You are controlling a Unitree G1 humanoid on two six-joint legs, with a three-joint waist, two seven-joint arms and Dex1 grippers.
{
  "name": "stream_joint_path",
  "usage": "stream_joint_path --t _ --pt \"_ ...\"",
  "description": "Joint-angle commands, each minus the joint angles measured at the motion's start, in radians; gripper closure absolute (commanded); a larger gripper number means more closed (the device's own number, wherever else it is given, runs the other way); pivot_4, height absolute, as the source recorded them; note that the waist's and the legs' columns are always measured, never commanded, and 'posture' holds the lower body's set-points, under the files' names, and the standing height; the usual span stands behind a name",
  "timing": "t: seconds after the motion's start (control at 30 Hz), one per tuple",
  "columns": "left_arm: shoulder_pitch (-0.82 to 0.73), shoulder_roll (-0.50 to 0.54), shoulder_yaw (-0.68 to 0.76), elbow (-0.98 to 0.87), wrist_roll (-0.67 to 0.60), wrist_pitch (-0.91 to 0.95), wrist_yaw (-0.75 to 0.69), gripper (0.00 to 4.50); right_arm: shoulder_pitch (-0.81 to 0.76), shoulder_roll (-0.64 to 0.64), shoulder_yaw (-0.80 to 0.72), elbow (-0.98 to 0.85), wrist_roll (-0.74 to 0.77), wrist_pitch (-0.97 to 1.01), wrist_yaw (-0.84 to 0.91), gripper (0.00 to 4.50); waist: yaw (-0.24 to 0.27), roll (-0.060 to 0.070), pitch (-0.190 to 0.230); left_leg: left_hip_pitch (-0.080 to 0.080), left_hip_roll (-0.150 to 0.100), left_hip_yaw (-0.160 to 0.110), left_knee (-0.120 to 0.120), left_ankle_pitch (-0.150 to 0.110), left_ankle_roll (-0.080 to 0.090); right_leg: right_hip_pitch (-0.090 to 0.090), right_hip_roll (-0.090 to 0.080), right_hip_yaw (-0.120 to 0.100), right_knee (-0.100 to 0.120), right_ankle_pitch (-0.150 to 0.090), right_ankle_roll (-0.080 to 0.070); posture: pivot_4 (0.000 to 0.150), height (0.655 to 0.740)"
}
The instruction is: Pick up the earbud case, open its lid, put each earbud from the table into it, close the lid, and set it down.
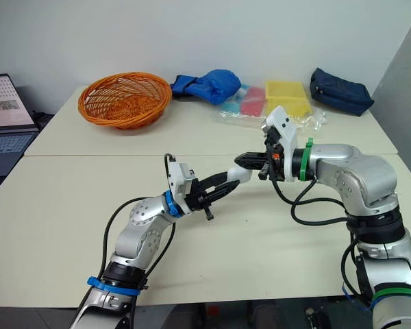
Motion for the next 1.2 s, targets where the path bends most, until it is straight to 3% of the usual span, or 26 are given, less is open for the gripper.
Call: stream_joint_path --t 0.03,0.1,0.2,0.3,0.4,0.5,0.57,0.63,0.8,1.03,1.1,1.2 --pt "-0.036 0.007 0.027 -0.038 -0.036 0.023 -0.004 3.73 0.034 0.039 -0.092 -0.040 -0.019 -0.082 -0.080 4.49 0.000 0.000 0.000 0.000 0.000 0.000 0.000 0.000 0.000 0.000 0.000 0.000 0.000 0.000 0.000 0.150 0.7400" --pt "-0.054 0.033 0.044 -0.034 -0.077 0.129 0.000 3.73 0.068 0.030 -0.163 -0.055 -0.005 -0.181 -0.038 4.49 0.000 0.000 0.000 0.000 0.000 0.000 0.000 0.000 0.000 0.000 0.000 0.000 0.000 0.000 0.000 0.150 0.7400" --pt "-0.080 0.091 0.056 -0.034 -0.168 0.354 -0.019 3.73 0.131 -0.032 -0.190 -0.073 -0.004 -0.254 0.052 3.91 0.000 0.000 0.000 -0.001 0.000 0.000 0.000 0.000 0.000 0.000 0.000 -0.001 0.000 0.000 0.000 0.150 0.7400" --pt "-0.109 0.134 0.074 -0.036 -0.255 0.579 -0.007 3.73 0.204 -0.076 -0.172 -0.087 0.000 -0.308 0.134 2.88 -0.001 0.000 0.000 0.000 0.000 -0.001 0.000 0.000 0.000 0.001 0.000 -0.001 -0.001 0.000 0.000 0.150 0.7400" --pt "-0.165 0.169 0.119 0.002 -0.383 0.930 0.056 3.73 0.359 -0.119 -0.124 -0.098 -0.064 -0.480 0.261 1.83 0.000 -0.001 0.000 0.000 0.000 -0.002 0.000 0.000 0.000 0.001 0.000 -0.002 -0.001 -0.001 0.001 0.150 0.7400" --pt "-0.205 0.169 0.143 0.062 -0.382 1.076 0.147 3.73 0.433 -0.142 -0.076 -0.062 -0.140 -0.633 0.347 0.70 -0.002 0.000 0.000 0.001 -0.001 -0.003 0.000 0.000 0.000 0.002 0.000 -0.003 0.000 -0.001 0.001 0.150 0.7400" --pt "-0.247 0.115 0.234 0.133 -0.417 1.190 0.257 3.73 0.460 -0.140 -0.060 -0.023 -0.165 -0.684 0.368 0.04 -0.006 -0.001 0.001 0.002 -0.001 -0.003 0.001 0.000 0.000 0.002 0.000 -0.002 0.001 -0.001 0.001 0.150 0.7400" --pt "-0.274 0.076 0.303 0.177 -0.431 1.261 0.337 3.73 0.468 -0.132 -0.054 0.006 -0.174 -0.706 0.373 0.04 -0.006 -0.001 0.001 0.003 -0.001 -0.003 0.002 0.000 0.000 0.002 0.000 -0.002 0.002 0.000 0.001 0.150 0.7400" --pt "-0.254 0.066 0.257 0.201 -0.336 1.281 0.428 3.73 0.472 -0.104 -0.039 0.052 -0.226 -0.747 0.330 0.04 -0.008 -0.002 0.001 0.004 -0.001 -0.003 0.001 0.000 0.000 0.002 0.000 -0.001 0.003 -0.001 0.001 0.150 0.7400" --pt "-0.223 0.059 0.263 0.162 -0.331 1.356 0.467 3.73 0.452 -0.079 -0.047 0.057 -0.231 -0.744 0.307 0.04 -0.008 -0.001 0.001 0.004 -0.001 -0.003 0.001 0.000 -0.001 0.002 0.000 0.000 0.004 -0.001 0.000 0.150 0.7400" --pt "-0.216 0.068 0.272 0.150 -0.332 1.362 0.468 2.95 0.444 -0.075 -0.048 0.061 -0.229 -0.739 0.304 0.00 -0.008 -0.001 0.001 0.004 -0.001 -0.003 0.001 0.000 -0.001 0.002 0.000 0.000 0.004 -0.001 0.000 0.150 0.7400" --pt "-0.213 0.086 0.301 0.127 -0.346 1.395 0.469 2.16 0.434 -0.074 -0.050 0.068 -0.226 -0.731 0.304 0.00 -0.009 -0.001 0.001 0.005 -0.001 -0.003 0.001 0.000 -0.001 0.002 0.000 0.000 0.005 -0.001 0.000 0.150 0.7400"
